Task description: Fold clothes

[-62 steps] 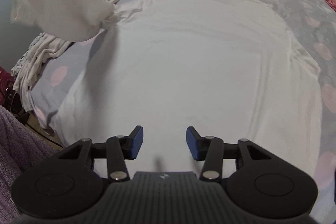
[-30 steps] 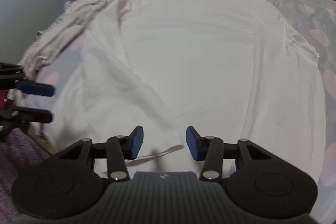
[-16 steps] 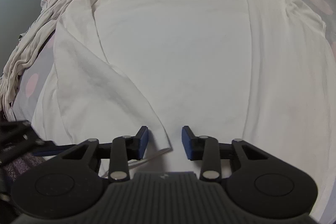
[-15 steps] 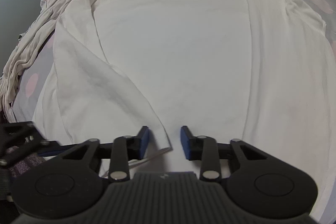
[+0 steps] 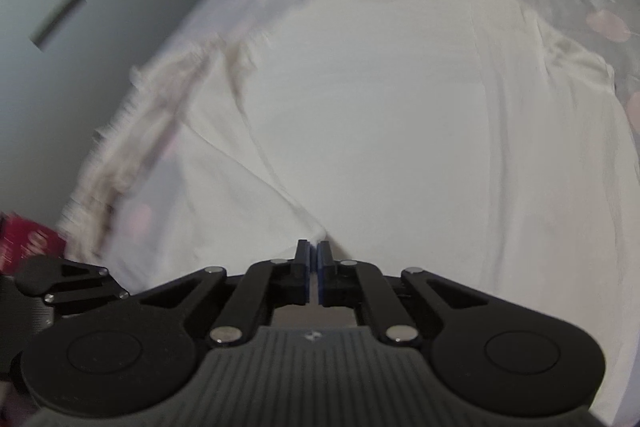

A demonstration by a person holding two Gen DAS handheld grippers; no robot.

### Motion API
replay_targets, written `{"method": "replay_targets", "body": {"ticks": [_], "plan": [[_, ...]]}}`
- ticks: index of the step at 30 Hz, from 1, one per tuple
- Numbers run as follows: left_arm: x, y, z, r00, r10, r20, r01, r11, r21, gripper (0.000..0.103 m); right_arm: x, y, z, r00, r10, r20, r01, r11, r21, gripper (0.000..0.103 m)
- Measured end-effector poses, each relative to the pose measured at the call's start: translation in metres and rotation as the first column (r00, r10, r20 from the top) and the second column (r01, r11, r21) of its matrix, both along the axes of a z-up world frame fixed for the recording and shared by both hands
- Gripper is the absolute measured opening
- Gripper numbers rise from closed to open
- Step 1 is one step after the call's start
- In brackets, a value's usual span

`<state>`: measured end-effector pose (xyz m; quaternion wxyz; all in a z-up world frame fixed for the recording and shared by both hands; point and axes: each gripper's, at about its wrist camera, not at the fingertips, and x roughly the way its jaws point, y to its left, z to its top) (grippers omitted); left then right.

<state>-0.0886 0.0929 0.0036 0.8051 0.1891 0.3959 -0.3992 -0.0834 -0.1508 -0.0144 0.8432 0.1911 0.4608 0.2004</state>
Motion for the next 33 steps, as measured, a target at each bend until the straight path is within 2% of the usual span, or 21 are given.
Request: {"method": "replay_targets", "body": {"ticks": [5,9,11,14,19,22,23,27,30,33], "plan": [[-0.025,0.018,0.041,1.000,-0.013,0.002,0.013,0.998,-0.059,0.008,-0.037,-0.007,0.047,0.993,0.012,0.114,-0.020,0.997,0.068,0.003],[-0.050,0.012,0.044,0.996,-0.083,-0.016,0.082,0.995,-0.052,0.008,-0.075,-0.013,0.062,0.990,0.001,0.138,-0.008,0.999,0.049,0.003],[-0.057,0.002,0.034,0.992,-0.116,-0.041,0.114,0.993,-0.043,0.008,-0.091,-0.018,0.057,0.994,-0.002,0.112,0.001,1.000,0.014,0.003],[-0.067,-0.007,0.015,0.984,-0.162,-0.074,0.163,0.987,0.010,0.008,-0.102,-0.019,0.039,0.999,0.001,0.037,-0.001,1.000,-0.013,0.003],[-0.065,0.003,-0.007,0.980,-0.153,-0.127,0.159,0.986,0.044,0.009,-0.103,-0.003,0.007,0.998,0.034,-0.046,-0.036,0.998,-0.043,0.003],[-0.062,0.009,-0.007,0.983,-0.142,-0.115,0.147,0.988,0.043,0.015,-0.100,0.010,0.002,0.997,0.061,-0.041,-0.066,0.988,-0.137,0.010],[-0.058,0.013,-0.005,0.983,-0.140,-0.117,0.145,0.989,0.036,0.020,-0.100,0.013,0.003,0.997,0.067,-0.032,-0.071,0.984,-0.164,0.011],[-0.040,0.029,0.004,0.984,-0.117,-0.137,0.117,0.993,-0.010,0.029,-0.096,0.014,0.010,0.998,0.067,-0.003,-0.066,0.973,-0.219,0.029],[-0.021,0.043,0.012,0.988,-0.077,-0.132,0.073,0.997,-0.031,0.034,-0.089,0.018,0.010,0.997,0.081,-0.007,-0.080,0.972,-0.219,0.029],[0.005,0.054,0.015,0.997,-0.011,-0.076,0.011,1.000,0.002,0.034,-0.083,0.034,0.008,0.993,0.118,-0.001,-0.115,0.966,-0.230,0.030]]}}
